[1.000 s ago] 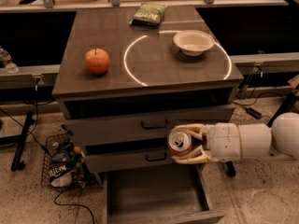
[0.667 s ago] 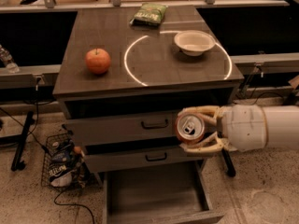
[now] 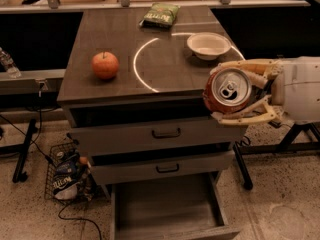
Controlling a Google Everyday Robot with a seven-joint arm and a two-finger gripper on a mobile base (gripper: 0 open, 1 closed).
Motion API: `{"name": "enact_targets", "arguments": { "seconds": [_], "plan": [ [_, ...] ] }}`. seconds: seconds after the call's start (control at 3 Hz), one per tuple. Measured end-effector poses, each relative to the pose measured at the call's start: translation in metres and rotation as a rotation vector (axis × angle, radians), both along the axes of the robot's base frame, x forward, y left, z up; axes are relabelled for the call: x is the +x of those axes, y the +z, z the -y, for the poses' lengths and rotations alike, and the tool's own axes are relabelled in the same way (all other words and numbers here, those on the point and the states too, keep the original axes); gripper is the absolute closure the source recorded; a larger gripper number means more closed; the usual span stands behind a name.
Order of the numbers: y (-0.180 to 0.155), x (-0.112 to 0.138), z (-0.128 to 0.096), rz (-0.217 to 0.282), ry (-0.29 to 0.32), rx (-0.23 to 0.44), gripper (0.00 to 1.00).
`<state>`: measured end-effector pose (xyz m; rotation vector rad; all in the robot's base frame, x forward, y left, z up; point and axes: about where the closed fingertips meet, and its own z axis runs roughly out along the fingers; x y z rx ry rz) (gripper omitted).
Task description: Pick coke can from bottom drawer and place on counter
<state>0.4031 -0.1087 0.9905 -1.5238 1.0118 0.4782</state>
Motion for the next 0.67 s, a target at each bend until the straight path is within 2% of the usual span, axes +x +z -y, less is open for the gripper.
{"name": "enact_targets", "arguments": {
  "seconds": [0.33, 0.67],
  "plan": [
    [-0.003, 0.000, -0.002, -0.006, 0.003, 0.000, 1.00],
    [0.006, 0.027, -0.006, -0.004, -0.001, 0.001, 1.00]
  ]
}}
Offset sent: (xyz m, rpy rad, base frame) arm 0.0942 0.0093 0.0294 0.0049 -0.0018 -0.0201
